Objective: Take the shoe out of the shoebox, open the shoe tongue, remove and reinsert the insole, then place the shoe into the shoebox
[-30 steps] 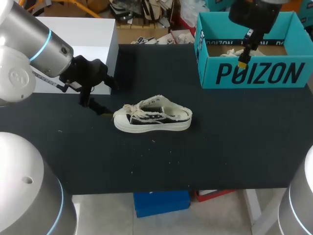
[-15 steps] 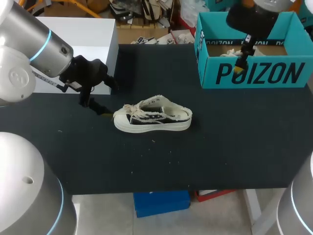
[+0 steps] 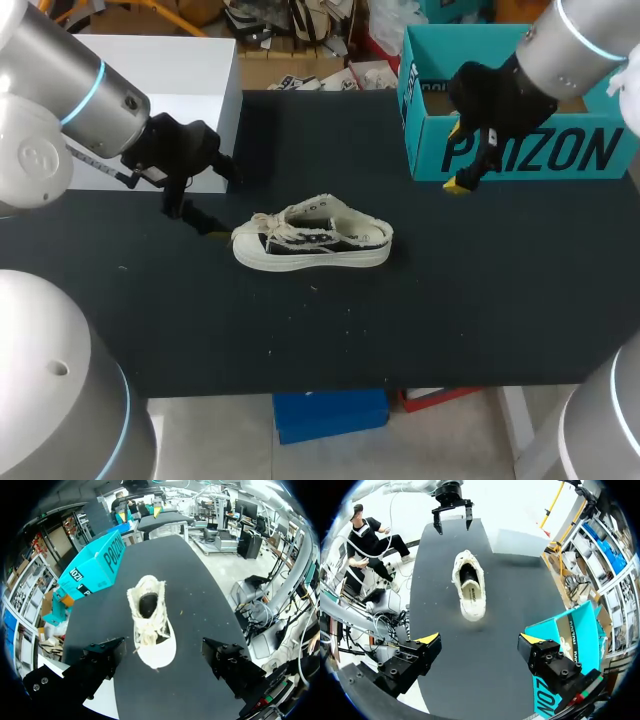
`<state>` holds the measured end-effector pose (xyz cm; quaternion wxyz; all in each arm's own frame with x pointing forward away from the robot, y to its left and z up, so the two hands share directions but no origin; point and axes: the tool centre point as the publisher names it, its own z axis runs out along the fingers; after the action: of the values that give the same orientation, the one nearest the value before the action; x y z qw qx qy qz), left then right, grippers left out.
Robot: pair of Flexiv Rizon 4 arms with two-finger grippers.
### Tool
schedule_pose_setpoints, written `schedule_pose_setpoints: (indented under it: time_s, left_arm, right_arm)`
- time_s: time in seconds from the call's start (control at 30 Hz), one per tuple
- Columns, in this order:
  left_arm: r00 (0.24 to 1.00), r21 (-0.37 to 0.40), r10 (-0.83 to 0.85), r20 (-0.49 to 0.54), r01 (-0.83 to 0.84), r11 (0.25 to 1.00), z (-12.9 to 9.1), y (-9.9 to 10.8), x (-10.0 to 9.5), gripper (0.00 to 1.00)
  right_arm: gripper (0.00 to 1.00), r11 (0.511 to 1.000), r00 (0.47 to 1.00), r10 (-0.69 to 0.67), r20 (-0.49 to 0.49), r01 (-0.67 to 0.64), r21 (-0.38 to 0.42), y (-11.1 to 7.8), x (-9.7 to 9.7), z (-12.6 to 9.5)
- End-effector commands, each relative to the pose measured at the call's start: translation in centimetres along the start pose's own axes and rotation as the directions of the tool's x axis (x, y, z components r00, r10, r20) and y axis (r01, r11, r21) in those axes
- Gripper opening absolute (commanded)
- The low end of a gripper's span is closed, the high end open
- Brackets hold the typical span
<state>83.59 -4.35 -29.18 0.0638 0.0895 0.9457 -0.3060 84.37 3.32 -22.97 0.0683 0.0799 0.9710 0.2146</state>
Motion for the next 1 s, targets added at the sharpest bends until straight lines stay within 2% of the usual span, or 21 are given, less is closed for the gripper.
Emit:
schedule_pose_setpoints:
  time_s: [0.03,0.57,0.8,1.0]
  left_arm:
    - [1.000,0.001,0.002,0.004,-0.002,1.000,0.2,0.1,0.1,1.00]
    - [1.000,0.001,0.002,0.004,-0.002,1.000,0.2,0.1,0.1,1.00]
    - [1.000,0.001,0.002,0.004,-0.002,1.000,0.2,0.1,0.1,1.00]
    - [1.000,0.001,0.002,0.004,-0.002,1.000,0.2,0.1,0.1,1.00]
  right_arm:
    - [1.00,0.959,0.993,-0.108,-0.044,0.092,-0.266,0.2,0.5,2.1]
    - [1.00,0.960,0.991,-0.114,-0.065,0.094,-0.262,0.2,0.6,2.2]
    - [1.00,0.952,0.992,-0.120,0.040,0.126,-0.280,-0.1,0.6,4.8]
    - [1.00,0.936,0.987,-0.151,0.051,0.160,-0.314,0.4,0.3,7.3]
